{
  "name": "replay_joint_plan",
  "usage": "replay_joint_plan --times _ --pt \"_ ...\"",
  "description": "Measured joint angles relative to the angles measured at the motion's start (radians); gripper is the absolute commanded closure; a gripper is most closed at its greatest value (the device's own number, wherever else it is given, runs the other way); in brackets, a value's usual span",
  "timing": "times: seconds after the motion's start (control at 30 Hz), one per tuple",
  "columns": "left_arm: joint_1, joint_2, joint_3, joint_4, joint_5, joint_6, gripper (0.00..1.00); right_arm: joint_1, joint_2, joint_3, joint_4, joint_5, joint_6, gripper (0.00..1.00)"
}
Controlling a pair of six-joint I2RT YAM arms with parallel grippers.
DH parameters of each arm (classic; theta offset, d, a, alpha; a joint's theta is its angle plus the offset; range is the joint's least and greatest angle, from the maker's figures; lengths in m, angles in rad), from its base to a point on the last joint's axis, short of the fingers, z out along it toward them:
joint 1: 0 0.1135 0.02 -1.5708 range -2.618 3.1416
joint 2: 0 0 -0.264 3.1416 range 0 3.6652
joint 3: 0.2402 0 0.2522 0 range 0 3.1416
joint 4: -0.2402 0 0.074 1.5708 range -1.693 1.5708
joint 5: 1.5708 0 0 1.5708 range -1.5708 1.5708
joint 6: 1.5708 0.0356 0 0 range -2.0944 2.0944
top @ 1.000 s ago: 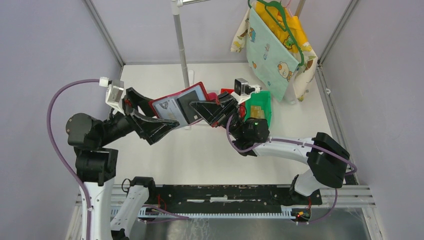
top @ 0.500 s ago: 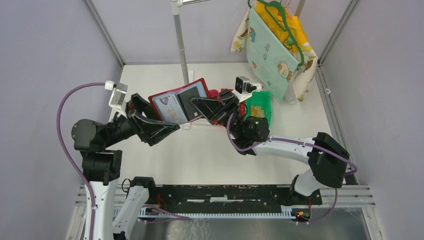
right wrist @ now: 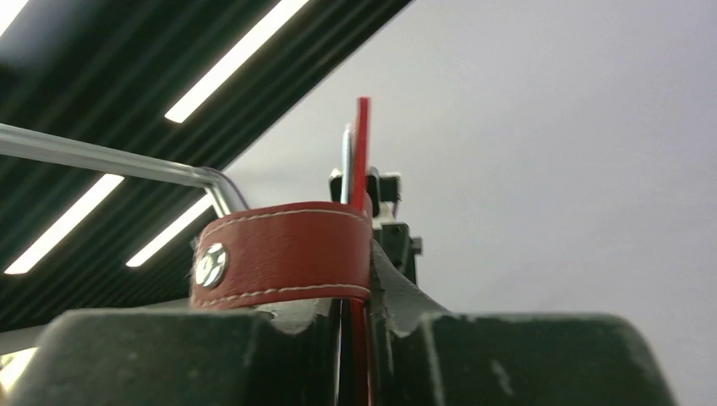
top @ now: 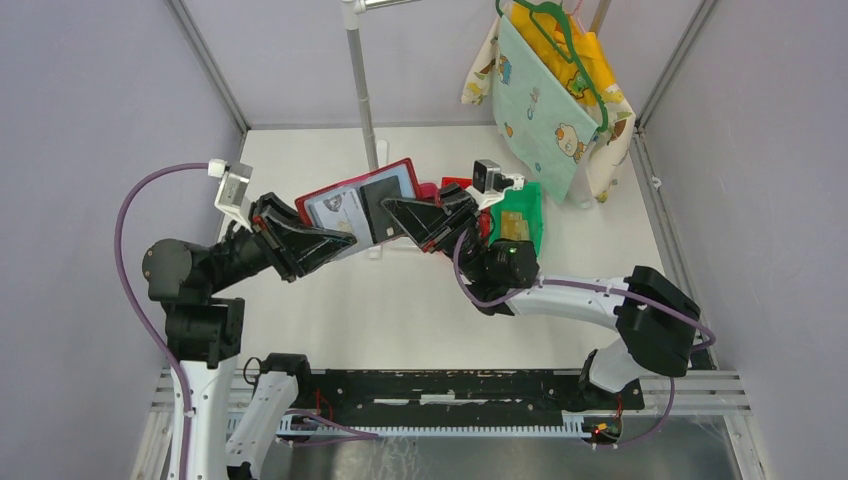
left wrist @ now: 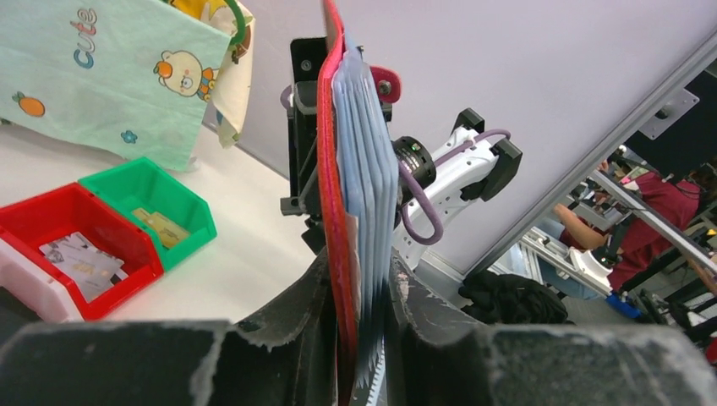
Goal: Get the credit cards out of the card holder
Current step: Remove the credit card from the card holder.
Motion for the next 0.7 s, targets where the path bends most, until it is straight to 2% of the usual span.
replay_joint_plan --times 0.03,0.17,0.2,0.23,0.37,0.47,0.57,0.7 --pt "0.000 0.003 0.001 -0.014 -0.002 0.004 0.85 0.000 -0.003 -0.018 0.001 0.007 -0.005 0.74" --pt "0.000 0.034 0.041 -0.148 -0.031 0.116 0.88 -0.022 -0.059 -0.171 -0.001 0.029 -0.023 0.31" --pt "0.000 0.045 0.060 -0.196 -0.043 0.172 0.88 -0.035 -0.077 -0.211 -0.002 0.030 -0.029 0.12" --pt "0.000 0.060 0.082 -0.254 -0.053 0.248 0.88 -0.058 -0.109 -0.291 -0.006 0.031 -0.046 0.03" --pt "0.000 0.137 0.179 -0.532 -0.108 0.589 0.88 -0.165 -0.280 -0.443 -0.025 0.039 -0.084 0.02" --pt "-0.001 0.214 0.219 -0.718 -0.156 0.800 0.89 -0.224 -0.468 -0.521 -0.138 0.048 -0.150 0.02" --pt "-0.001 0.294 0.231 -0.873 -0.198 0.956 0.89 -0.232 -0.562 -0.504 -0.280 0.029 -0.225 0.05" --pt "-0.001 0.394 0.233 -1.023 -0.201 1.066 0.89 -0.233 -0.514 -0.379 -0.423 -0.104 -0.259 0.17"
